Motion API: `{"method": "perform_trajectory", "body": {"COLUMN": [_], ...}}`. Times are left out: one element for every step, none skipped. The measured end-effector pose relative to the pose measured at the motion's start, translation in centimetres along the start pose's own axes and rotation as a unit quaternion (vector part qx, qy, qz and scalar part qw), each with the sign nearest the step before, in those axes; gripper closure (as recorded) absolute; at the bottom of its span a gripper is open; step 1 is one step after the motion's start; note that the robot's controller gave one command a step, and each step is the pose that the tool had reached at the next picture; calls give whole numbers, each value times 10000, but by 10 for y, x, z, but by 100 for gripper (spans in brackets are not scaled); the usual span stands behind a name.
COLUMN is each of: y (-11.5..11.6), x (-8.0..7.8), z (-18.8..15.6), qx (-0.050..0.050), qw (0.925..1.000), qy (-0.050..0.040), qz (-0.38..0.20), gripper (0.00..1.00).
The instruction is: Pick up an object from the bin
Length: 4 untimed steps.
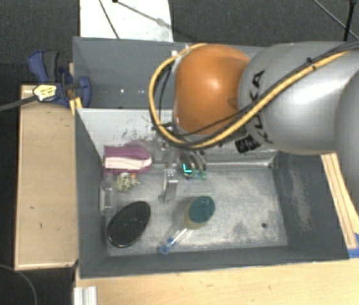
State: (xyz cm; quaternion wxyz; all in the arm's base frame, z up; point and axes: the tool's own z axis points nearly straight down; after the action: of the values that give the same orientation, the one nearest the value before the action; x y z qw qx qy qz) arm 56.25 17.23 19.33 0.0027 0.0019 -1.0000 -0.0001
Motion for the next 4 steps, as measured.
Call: {"method": "perform_trajectory", "body": {"y": [73, 81, 78, 76], "x": [54, 62, 42, 56], "z": [122, 92, 87, 124], "qx": [5, 3, 7, 17], "qw": [9772, 9211, 8984, 8066], "qy": [-59, -59, -60, -11], "qz": [-2120, -3892, -4392, -5911], "gripper": [0, 0, 0, 0]}}
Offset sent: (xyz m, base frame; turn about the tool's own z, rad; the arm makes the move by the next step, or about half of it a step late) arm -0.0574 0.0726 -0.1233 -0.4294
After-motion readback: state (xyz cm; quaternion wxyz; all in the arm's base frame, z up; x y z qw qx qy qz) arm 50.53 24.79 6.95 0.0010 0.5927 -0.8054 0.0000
